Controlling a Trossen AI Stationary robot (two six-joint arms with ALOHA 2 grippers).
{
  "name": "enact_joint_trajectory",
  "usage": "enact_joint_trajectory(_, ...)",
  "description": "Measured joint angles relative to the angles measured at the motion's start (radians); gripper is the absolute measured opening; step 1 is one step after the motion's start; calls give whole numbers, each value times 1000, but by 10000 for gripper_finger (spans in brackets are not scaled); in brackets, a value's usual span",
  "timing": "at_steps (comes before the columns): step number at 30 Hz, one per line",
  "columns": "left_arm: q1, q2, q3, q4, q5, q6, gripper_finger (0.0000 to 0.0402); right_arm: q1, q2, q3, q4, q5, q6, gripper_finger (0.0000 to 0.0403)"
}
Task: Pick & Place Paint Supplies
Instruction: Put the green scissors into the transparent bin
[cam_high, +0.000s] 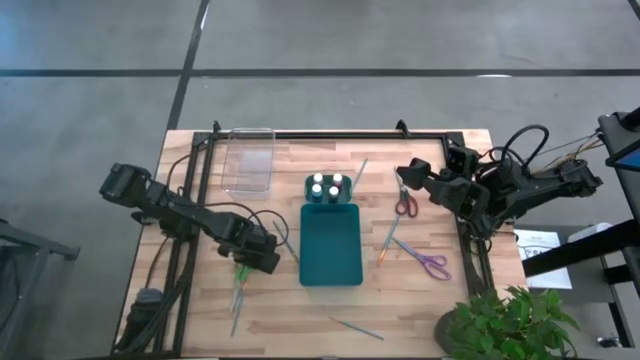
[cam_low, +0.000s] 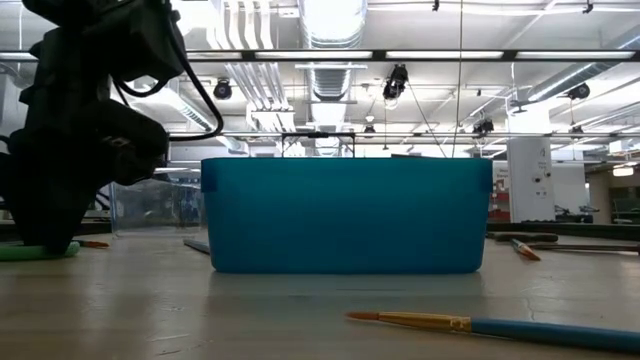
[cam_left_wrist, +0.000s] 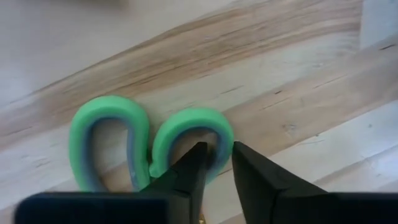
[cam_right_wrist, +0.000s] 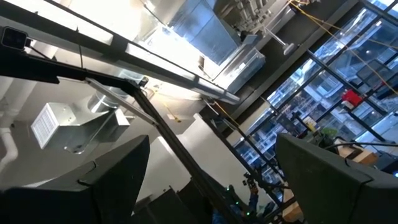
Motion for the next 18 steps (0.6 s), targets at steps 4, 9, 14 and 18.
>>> enact_joint_trajectory(4,0,0,0,-9,-4,12,34,0,0,0,0,-1,0,344)
enact_joint_trajectory(9,2,-1,0,-13,3,55,15,0,0,0,0,-16,5,344)
enact_joint_trajectory(14,2,-33,-5,-20,-6,65,16,0,0,0,0,-18,8,344)
enact_joint_trajectory(18,2,-86,-15,-60,-23,65,16,0,0,0,1,-18,9,344)
